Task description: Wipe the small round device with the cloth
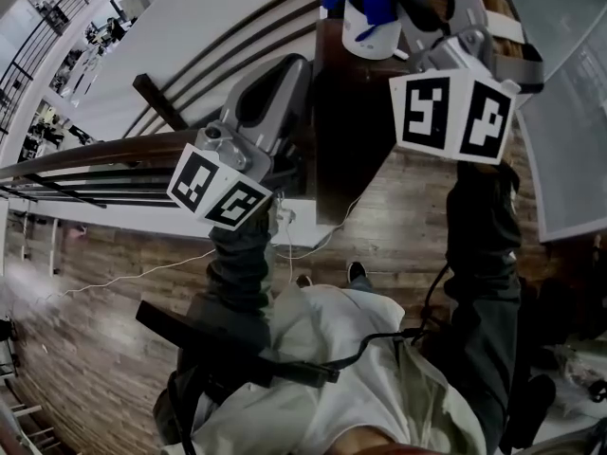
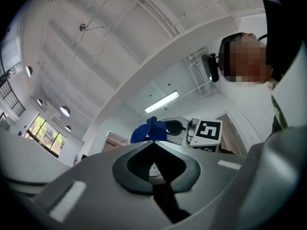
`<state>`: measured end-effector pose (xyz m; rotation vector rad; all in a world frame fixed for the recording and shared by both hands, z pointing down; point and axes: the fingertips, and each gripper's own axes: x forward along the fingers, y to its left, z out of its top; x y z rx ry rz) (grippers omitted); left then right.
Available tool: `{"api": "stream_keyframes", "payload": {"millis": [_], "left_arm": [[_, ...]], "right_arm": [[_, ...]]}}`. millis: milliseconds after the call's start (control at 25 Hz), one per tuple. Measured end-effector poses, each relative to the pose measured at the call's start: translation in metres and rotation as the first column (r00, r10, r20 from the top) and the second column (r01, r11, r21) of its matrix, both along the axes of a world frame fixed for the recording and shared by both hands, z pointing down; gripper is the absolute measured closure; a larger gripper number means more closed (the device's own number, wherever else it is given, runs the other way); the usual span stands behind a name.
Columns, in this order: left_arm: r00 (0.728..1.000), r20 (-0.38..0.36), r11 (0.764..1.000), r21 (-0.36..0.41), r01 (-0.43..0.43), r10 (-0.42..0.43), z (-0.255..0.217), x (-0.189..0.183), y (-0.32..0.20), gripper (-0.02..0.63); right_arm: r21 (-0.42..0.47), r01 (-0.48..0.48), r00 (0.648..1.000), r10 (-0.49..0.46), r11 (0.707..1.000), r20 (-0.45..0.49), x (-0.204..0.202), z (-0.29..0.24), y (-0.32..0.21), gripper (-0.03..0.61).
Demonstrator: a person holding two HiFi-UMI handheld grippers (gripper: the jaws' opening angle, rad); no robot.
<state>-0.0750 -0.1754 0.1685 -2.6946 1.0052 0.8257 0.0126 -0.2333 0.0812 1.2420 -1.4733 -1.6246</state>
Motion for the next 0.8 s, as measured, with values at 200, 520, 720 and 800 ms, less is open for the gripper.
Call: {"api": "stream_keyframes", "payload": {"millis": [200,520,720,800], "left_arm": [[1.0,0.0,1.0,-0.011,0.019,-0.019,0.007,-0.006,-0.005,0.612],[1.0,0.003,1.0,-0.017,0.017,-0.017,0.012,-0.002,-0.003,0.612],[1.0,0.0,0.999,-0.024,0.025,-0.025,0.013,-0.005,-0.006,0.612],[1.0,-0.002,0.999,-0.025,0.023,-0.023,0.013,-0.003,-0.004,0.612]], "right_arm": [[0.033,0.019,0.997,-0.017,0.999,-0.075,-0.029,0.014,0.0,0.457],[-0.061,0.074,0.987,-0.082,0.995,-0.138,-0.049,0.065,0.022,0.457],[-0.156,0.083,0.993,-0.095,0.984,-0.071,-0.03,0.092,0.031,0.457],[-0.176,0.081,0.997,-0.082,0.981,0.004,-0.015,0.092,0.035,0.457]]}}
